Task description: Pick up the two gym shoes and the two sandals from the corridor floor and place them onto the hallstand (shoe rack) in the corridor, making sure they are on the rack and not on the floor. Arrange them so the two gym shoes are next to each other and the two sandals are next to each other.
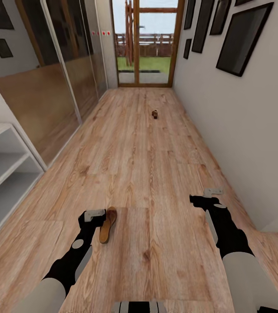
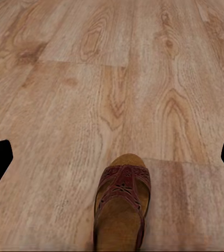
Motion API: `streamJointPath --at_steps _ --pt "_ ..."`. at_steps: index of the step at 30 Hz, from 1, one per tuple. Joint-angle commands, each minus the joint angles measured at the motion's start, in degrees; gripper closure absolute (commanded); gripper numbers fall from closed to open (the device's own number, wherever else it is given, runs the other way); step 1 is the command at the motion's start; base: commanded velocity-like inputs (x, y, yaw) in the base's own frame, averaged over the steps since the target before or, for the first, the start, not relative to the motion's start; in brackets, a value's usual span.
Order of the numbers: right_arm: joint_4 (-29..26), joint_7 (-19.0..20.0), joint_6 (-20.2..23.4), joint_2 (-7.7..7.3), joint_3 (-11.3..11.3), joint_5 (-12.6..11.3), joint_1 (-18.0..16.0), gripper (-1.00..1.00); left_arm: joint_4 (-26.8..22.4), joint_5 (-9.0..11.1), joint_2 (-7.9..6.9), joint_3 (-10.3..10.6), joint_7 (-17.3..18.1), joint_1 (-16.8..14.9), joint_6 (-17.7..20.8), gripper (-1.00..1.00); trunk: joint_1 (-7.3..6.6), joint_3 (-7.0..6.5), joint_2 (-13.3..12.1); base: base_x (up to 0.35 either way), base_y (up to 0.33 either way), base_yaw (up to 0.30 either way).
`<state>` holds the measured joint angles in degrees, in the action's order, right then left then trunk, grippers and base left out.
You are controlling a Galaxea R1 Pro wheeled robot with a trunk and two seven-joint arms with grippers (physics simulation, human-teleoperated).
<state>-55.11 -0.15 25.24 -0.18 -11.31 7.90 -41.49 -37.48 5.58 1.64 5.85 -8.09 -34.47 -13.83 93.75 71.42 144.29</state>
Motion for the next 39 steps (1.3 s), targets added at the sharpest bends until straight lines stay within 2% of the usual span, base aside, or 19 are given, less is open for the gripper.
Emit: streamJointPath --at_steps 1,39 --pt "-0.09 0.07 0.34 0.0 -0.01 0.54 -0.03 -1.0 0.04 0.57 -0.05 0.39 -0.39 -0.03 -0.23 -1.0 0.01 0.37 0.04 0.0 0.0 0.0" --pt "-0.09 0.07 0.34 0.02 -0.02 0.54 -0.02 -1.0 0.13 0.58 -0.05 1.27 -0.27 0.01 -0.32 -1.0 0.99 12.37 0.54 0.0 0.0 0.0"
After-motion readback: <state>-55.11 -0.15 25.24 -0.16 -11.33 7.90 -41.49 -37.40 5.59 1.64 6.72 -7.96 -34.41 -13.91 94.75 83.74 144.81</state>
